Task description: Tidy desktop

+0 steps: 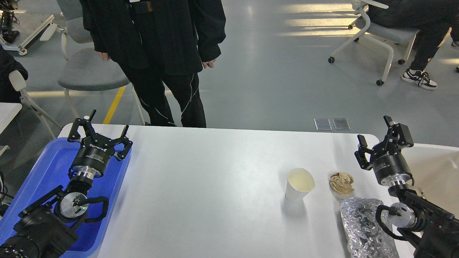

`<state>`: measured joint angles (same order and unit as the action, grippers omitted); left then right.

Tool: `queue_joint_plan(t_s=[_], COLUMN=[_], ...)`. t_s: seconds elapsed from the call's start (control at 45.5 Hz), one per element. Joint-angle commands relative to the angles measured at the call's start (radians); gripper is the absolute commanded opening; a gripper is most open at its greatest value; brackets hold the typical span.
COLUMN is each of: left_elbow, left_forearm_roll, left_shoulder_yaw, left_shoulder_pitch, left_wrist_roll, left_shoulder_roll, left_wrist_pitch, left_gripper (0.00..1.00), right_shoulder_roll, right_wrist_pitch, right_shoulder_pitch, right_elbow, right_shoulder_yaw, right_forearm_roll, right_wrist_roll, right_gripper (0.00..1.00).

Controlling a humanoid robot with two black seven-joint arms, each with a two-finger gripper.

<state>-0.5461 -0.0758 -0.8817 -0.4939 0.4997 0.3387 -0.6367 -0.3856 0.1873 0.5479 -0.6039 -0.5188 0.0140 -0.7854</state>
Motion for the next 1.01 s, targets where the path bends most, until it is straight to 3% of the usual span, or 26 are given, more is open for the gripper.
queue_joint_plan(t_s=[0.0,0.154,0.33,0.374,0.505,0.637,0.989], left_elbow=[0.0,0.0,0.0,0.0,-0.002,-0.002,-0.002], left_forearm_roll=[0.001,0.001,0.001,0.001,0.002,0.002,0.002], left_shoulder_yaw=[0.0,0.0,0.001,0.001,0.0,0.001,0.003], left_shoulder_pitch=[0.0,0.0,0.0,0.0,0.0,0.0,-0.002], left_wrist_roll=[0.0,0.0,0.0,0.0,-0.001,-0.001,-0.001], left_shoulder_roll=[0.0,0.0,0.0,0.0,-0.001,-0.001,-0.001], left_wrist_pitch=[0.0,0.0,0.0,0.0,-0.004,-0.004,-0.004], left_gripper=[1.0,1.0,1.0,1.0,1.0,1.0,1.0], right_shoulder_roll=[-0.004,-0.007,-0.124,-0.154,-0.185,-0.207,-0.262], right_wrist_pitch=[-0.005,-0.006,0.008,0.023,0.084,0.107,0.143], right_shoulder_pitch=[-0.005,-0.011,-0.026,-0.026,-0.025,-0.02,-0.011], right_elbow=[-0.016,-0.039,-0.142,-0.143,-0.142,-0.139,-0.142], right_shoulder_yaw=[-0.001,-0.003,-0.027,-0.024,-0.026,-0.012,-0.015], right_forearm_roll=[-0.025,-0.065,-0.138,-0.141,-0.141,-0.135,-0.103], right_wrist_roll=[0.0,0.018,0.1,0.147,0.224,0.245,0.239], right_gripper=[1.0,1.0,1.0,1.0,1.0,1.0,1.0])
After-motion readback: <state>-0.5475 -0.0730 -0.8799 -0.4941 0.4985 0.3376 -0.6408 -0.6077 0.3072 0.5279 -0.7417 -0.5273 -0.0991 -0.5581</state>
